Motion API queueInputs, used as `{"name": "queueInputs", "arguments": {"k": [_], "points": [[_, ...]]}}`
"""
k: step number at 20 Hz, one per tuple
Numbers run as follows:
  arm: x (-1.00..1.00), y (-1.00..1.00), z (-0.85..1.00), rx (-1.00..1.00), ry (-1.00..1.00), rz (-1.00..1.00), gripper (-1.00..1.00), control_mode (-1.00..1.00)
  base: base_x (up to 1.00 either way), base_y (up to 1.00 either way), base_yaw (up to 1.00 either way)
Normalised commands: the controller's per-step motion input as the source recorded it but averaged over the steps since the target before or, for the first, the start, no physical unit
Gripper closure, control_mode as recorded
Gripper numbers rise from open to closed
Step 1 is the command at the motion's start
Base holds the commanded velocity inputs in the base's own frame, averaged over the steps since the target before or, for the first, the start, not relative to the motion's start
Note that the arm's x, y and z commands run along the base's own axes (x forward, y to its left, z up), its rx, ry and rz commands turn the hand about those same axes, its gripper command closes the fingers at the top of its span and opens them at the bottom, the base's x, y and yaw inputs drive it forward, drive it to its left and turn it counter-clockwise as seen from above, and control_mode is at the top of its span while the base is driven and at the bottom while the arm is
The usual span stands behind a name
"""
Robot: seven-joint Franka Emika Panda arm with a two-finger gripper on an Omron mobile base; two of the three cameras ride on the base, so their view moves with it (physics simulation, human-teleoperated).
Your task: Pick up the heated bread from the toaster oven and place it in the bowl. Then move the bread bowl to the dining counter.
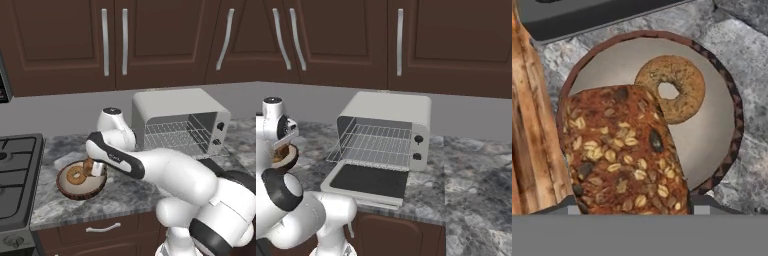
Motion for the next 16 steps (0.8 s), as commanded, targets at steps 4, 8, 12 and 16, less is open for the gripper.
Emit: {"name": "queueInputs", "arguments": {"k": [4, 8, 12, 16], "points": [[0.0, 0.71, -0.43, -0.07, 0.0, 0.2, 1.0, -1.0, 0.0, 0.0, 0.0], [0.17, 0.44, -0.44, -0.1, -0.1, 0.08, 1.0, -1.0, 0.0, 0.0, 0.0], [0.22, 0.19, -0.38, -0.1, -0.15, 0.03, 1.0, -1.0, 0.0, 0.0, 0.0], [0.56, 0.1, -0.24, -0.02, -0.18, 0.0, -1.0, -1.0, 0.0, 0.0, 0.0]]}}
